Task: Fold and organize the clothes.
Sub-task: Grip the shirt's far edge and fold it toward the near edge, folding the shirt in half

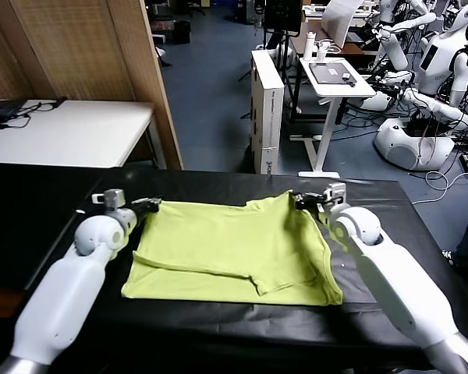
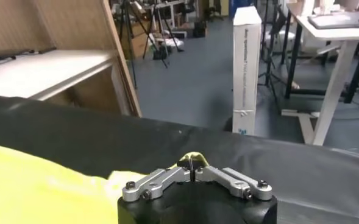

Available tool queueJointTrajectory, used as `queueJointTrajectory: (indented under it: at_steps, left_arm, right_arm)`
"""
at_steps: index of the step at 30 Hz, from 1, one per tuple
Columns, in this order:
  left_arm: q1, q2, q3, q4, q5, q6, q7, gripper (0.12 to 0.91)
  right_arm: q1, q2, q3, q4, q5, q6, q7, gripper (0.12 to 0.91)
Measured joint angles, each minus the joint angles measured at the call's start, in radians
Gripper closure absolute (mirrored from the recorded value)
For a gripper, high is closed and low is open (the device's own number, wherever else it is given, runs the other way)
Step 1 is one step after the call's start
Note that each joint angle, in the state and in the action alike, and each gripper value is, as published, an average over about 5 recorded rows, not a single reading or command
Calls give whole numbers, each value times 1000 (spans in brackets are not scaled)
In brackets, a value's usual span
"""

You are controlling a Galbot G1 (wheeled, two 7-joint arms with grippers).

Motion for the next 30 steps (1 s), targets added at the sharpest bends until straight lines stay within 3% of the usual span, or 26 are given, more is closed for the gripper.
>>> queueJointTrajectory:
  at_steps: [14,24,30]
  left_arm:
    - [289,51,-159,-261,22,-3,4,883]
    - [484,27,-260,-391,50,1,3,883]
    - [574,12,-295,-454,72,6,0,883]
  right_arm:
    - [-173,-153,96,225,43,-143,52,886]
    - [-359,-278,153,387,81,-154,68,886]
    - [-458,-323,155,444,84,-154,84,886]
